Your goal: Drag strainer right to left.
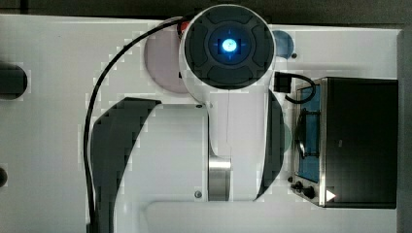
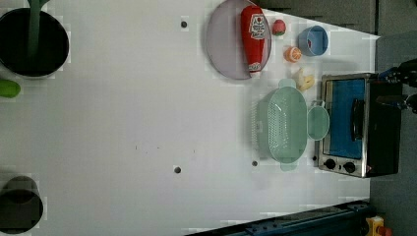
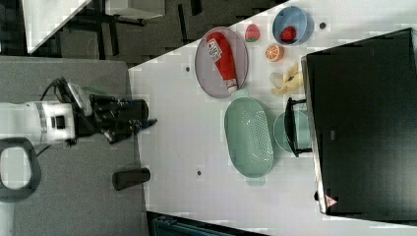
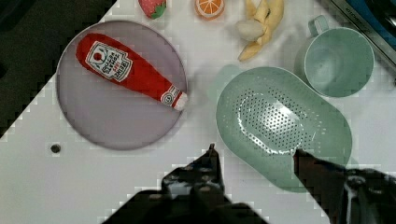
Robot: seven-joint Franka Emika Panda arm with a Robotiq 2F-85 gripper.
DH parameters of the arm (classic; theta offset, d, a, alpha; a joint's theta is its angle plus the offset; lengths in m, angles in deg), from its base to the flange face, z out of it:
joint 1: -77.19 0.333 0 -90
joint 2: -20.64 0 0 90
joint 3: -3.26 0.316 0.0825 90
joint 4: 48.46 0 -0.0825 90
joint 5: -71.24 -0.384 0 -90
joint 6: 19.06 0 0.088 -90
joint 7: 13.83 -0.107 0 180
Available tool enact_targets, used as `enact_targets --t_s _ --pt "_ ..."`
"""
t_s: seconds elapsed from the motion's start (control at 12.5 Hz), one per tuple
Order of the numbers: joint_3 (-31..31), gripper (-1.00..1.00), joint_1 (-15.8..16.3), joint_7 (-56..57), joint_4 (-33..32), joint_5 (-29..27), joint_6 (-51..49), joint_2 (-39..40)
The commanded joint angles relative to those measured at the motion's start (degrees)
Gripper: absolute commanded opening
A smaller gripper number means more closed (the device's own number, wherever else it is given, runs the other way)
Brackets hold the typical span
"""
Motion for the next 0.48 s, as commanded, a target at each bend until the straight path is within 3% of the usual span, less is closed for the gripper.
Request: enact_targets --t_s 0.08,0.24,0.48 --pt "-1.35 0.59 -2.27 -1.38 -14.93 1.01 -12.14 -27.4" --pt "-1.31 0.99 -2.26 -1.38 -14.98 1.01 -12.15 -27.29" --pt "-0.99 1.0 -2.13 -1.38 -16.29 0.97 -10.69 -25.92"
